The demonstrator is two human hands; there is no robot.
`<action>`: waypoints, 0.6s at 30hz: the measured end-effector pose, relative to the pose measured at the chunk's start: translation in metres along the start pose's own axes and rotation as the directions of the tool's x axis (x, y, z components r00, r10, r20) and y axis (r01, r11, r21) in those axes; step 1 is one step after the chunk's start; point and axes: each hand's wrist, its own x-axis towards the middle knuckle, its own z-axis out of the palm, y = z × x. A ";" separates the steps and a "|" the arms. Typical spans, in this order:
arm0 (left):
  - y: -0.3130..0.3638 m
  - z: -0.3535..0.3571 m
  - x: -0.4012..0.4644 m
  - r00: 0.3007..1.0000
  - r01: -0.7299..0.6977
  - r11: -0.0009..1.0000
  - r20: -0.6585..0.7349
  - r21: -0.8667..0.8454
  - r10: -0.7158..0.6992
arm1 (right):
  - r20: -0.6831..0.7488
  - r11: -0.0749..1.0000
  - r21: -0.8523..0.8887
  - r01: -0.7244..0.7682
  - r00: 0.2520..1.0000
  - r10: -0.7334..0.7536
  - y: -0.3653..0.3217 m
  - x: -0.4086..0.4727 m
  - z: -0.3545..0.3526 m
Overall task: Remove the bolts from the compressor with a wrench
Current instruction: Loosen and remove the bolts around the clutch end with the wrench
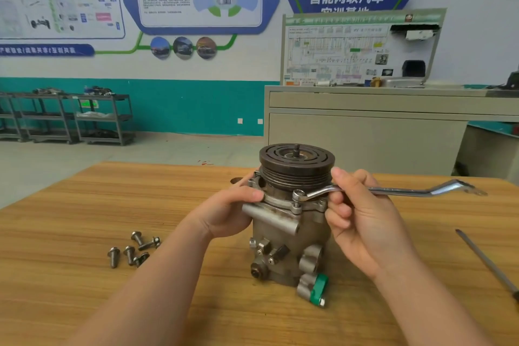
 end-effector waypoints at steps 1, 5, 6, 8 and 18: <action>0.003 0.001 0.001 1.000 0.015 1.000 -0.003 0.012 -0.015 | -0.023 0.999 -0.031 0.030 0.999 -0.030 0.001 -0.002 0.001; 0.018 0.012 -0.015 0.970 -0.070 0.976 -0.213 0.204 0.114 | -0.054 0.991 -0.111 0.076 0.995 -0.082 0.000 -0.005 0.003; 0.018 0.019 -0.023 0.937 -0.112 0.948 -0.285 0.298 0.201 | -0.059 0.989 -0.118 0.085 0.994 -0.092 0.000 -0.005 0.004; 0.013 0.040 -0.038 0.873 -0.121 0.838 -0.344 0.533 0.345 | -0.055 0.979 -0.155 0.133 0.988 -0.143 0.001 -0.005 0.004; -0.023 0.088 -0.028 0.652 -0.032 0.553 -0.402 0.832 0.643 | -0.003 0.954 -0.239 0.183 0.982 -0.189 -0.002 -0.006 0.007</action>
